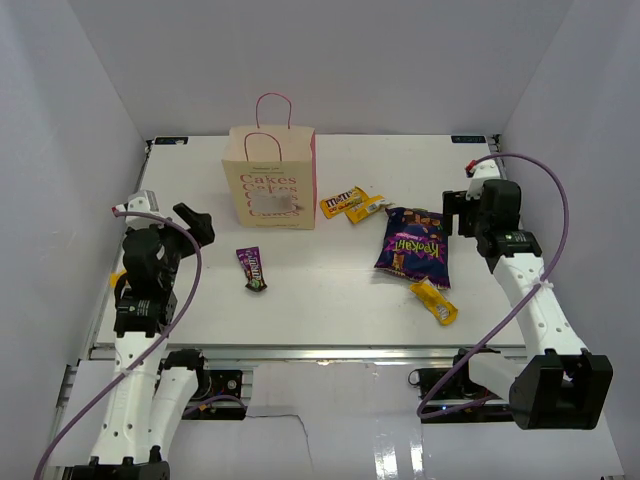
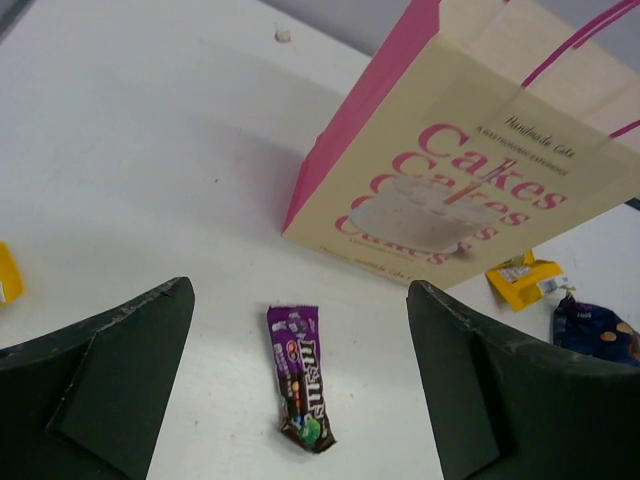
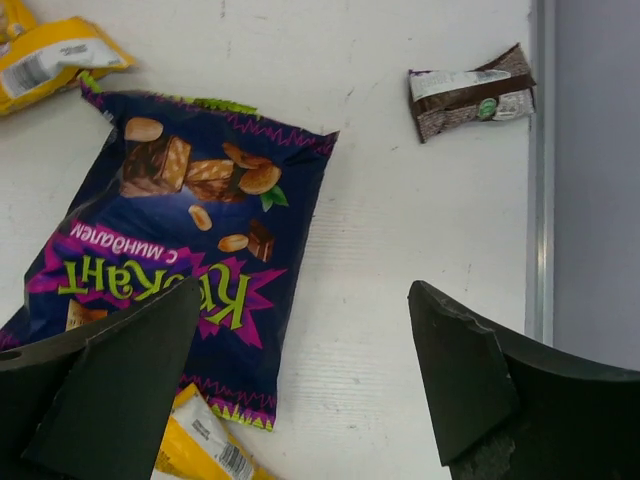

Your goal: Place the snacks into the paper bag

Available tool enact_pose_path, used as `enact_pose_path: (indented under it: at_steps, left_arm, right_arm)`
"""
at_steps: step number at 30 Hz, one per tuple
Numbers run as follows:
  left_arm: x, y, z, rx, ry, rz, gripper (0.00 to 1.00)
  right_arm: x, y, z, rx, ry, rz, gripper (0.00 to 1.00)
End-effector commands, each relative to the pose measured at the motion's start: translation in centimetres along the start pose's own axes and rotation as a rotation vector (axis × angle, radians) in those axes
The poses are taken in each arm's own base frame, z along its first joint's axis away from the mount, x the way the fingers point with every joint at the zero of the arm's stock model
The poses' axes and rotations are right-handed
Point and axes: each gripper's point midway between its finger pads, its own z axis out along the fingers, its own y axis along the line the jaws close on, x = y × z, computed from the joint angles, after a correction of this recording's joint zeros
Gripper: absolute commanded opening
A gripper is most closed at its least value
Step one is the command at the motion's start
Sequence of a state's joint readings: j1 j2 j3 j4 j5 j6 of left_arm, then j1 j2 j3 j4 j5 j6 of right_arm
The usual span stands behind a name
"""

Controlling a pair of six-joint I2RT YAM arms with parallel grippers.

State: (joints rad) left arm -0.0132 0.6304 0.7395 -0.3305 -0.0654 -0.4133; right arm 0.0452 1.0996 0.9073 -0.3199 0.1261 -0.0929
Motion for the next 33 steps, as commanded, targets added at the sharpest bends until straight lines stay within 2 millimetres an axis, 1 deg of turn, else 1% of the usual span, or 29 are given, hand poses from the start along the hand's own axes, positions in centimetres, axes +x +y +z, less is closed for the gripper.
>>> enact_pose_path:
  at_steps: [1, 2, 3, 4, 5, 6, 8, 9, 10, 12, 13, 14, 15, 16, 19, 21, 22, 23, 24, 25, 26, 27, 28, 29, 30, 31, 32, 33]
  left_arm:
    - [2.4, 0.7, -0.6, -0.019, 0.083, -0.023, 0.98]
    - [2.9, 0.6, -0.9, -0.015, 0.097, -0.034, 0.98]
    - [3.1, 0.6, -0.9, -0.012, 0.102, -0.042, 0.98]
    - [3.4, 0.6, -1.0, -0.012, 0.112, -0.048, 0.98]
    - [3.8, 0.6, -1.1, -0.011, 0.13, -0.052, 0.98]
    - [4.0, 0.6, -1.1, -0.014, 0.142, -0.064, 0.98]
    - [4.6, 0.5, -1.3, -0.011, 0.17, -0.075, 0.98]
    - [4.8, 0.6, -1.3, -0.016, 0.178, -0.085, 0.98]
    - [5.0, 0.7, -1.4, -0.022, 0.187, -0.093, 0.98]
    - [6.1, 0.0, -1.6, 0.012, 0.235, -0.117, 0.98]
    - [6.4, 0.0, -1.7, 0.015, 0.247, -0.127, 0.98]
    - [7.0, 0.0, -1.7, 0.014, 0.27, -0.136, 0.98]
    - [7.5, -0.2, -1.9, 0.028, 0.288, -0.144, 0.98]
    - [7.9, -0.2, -1.9, 0.026, 0.301, -0.157, 0.98]
    - [8.7, -0.1, -1.9, 0.024, 0.323, -0.179, 0.98]
    - [9.0, 0.0, -1.8, 0.018, 0.332, -0.182, 0.98]
    - [9.1, 0.0, -1.7, 0.017, 0.337, -0.182, 0.98]
    - [9.3, 0.1, -1.6, 0.01, 0.345, -0.183, 0.98]
    - [9.5, 0.1, -1.5, 0.008, 0.354, -0.189, 0.98]
    - [9.7, 0.1, -1.4, 0.008, 0.359, -0.194, 0.98]
    - [10.0, 0.0, -1.3, 0.01, 0.369, -0.21, 0.98]
    - [10.5, 0.0, -1.3, 0.01, 0.382, -0.221, 0.98]
    - [10.7, -0.1, -1.2, 0.018, 0.39, -0.229, 0.98]
    - [10.9, -0.7, -1.2, 0.05, 0.4, -0.249, 0.98]
    - [11.2, -1.1, -1.1, 0.069, 0.412, -0.255, 0.98]
    - [11.8, -1.2, -1.2, 0.082, 0.429, -0.265, 0.98]
    - [12.0, -2.0, -1.2, 0.121, 0.445, -0.289, 0.98]
    - [12.5, -2.2, -1.1, 0.138, 0.465, -0.3, 0.98]
  right_arm:
    - [-1.4, 1.7, -1.3, -0.147, -0.026, -0.167, 0.9]
    - [-1.2, 4.9, -2.2, -0.348, -0.045, -0.256, 0.9]
    - [-0.1, 6.5, -3.1, -0.476, -0.039, -0.356, 0.9]
    - [3.0, 8.1, -4.6, -0.657, 0.006, -0.569, 0.9]
    - [4.1, 10.4, -6.0, -0.802, -0.007, -0.621, 0.9]
    - [6.0, 10.9, -6.3, -0.836, 0.045, -0.639, 0.9]
    - [9.3, 11.0, -6.8, -0.884, 0.158, -0.661, 0.9]
    - [10.3, 10.8, -6.7, -0.885, 0.201, -0.66, 0.9]
    - [12.3, 9.8, -6.0, -0.845, 0.298, -0.662, 0.9]
    - [14.3, 8.8, -5.0, -0.78, 0.41, -0.623, 0.91]
    - [15.8, 8.3, -4.9, -0.76, 0.459, -0.623, 0.92]
    - [16.5, 7.4, -4.6, -0.707, 0.492, -0.643, 0.93]
    - [16.6, 7.1, -4.0, -0.669, 0.477, -0.647, 0.94]
    - [17.8, 6.2, -3.8, -0.619, 0.516, -0.66, 0.95]
    - [19.0, 6.1, -3.1, -0.567, 0.543, -0.662, 0.99]
    - [20.8, 5.9, -3.0, -0.537, 0.602, -0.689, 1.0]
    - [20.9, 5.8, -2.4, -0.498, 0.6, -0.674, 0.97]
    - [21.6, 5.9, -2.4, -0.5, 0.618, -0.673, 0.93]
    - [22.1, 6.0, -2.3, -0.505, 0.632, -0.674, 0.84]
    - [22.0, 6.2, -1.7, -0.493, 0.615, -0.66, 0.78]
    - [22.1, 6.3, -1.7, -0.496, 0.618, -0.661, 0.72]
    - [22.2, 6.4, -1.6, -0.505, 0.624, -0.658, 0.61]
    - [22.4, 6.8, -1.9, -0.535, 0.63, -0.648, 0.55]
    - [22.2, 7.1, -2.1, -0.565, 0.623, -0.657, 0.47]
    - [21.5, 7.5, -2.3, -0.583, 0.596, -0.659, 0.39]
    - [21.1, 8.4, -2.7, -0.637, 0.565, -0.647, 0.37]
    - [21.1, 8.8, -3.5, -0.697, 0.563, -0.668, 0.34]
    - [19.9, 9.5, -4.1, -0.743, 0.513, -0.679, 0.33]
